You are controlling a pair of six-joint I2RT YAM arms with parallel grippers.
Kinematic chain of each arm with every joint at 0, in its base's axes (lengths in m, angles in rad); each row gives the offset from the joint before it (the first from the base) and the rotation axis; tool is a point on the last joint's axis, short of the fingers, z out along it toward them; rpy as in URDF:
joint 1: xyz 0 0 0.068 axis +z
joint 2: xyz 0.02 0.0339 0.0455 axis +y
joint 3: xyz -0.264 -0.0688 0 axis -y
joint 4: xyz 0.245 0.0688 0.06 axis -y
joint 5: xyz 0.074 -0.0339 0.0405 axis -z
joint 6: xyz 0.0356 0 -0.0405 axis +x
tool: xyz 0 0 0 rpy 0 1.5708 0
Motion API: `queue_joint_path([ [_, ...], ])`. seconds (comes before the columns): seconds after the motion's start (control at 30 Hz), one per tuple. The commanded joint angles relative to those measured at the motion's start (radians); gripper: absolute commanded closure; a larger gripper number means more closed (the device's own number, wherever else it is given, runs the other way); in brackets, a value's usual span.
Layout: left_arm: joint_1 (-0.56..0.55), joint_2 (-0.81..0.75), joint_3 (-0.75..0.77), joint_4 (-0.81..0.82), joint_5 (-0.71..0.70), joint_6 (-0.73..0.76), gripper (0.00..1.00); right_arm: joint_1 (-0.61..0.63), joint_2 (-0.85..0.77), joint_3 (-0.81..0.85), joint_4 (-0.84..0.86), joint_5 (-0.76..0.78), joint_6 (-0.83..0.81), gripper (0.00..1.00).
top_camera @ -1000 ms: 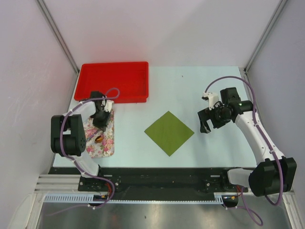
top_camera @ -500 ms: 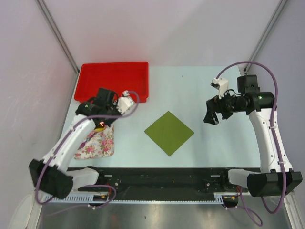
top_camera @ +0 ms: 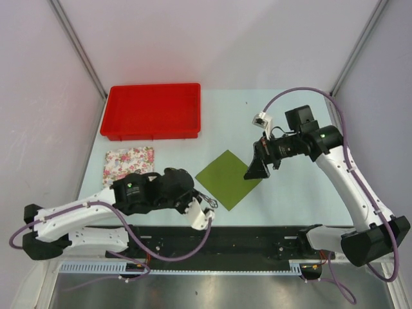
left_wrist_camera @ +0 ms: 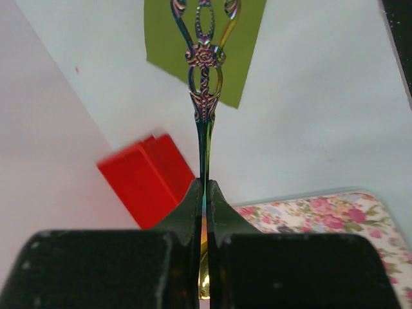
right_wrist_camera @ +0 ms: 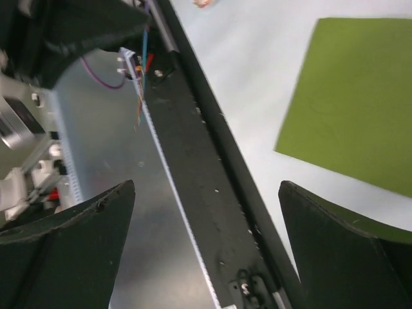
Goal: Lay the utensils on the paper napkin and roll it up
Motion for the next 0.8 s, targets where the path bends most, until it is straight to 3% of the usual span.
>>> queue_joint_path([
  [0.0, -0.08, 0.056, 0.022, 0.047, -0.056, 0.166, 1.0, 0.071, 0.016, -0.062, 0.202, -0.093, 0.194, 0.0],
  [0.43, -0.027, 0.18, 0.031, 0.203, -0.007, 0.29, 1.0, 0.267, 0.098, -0.183, 0.322, 0.025, 0.144, 0.01],
  [0.77, 0.009, 0.203, 0.02, 0.269, 0.015, 0.312, 1.0, 0.362, 0.197, -0.186, 0.411, 0.009, 0.185, 0.27],
])
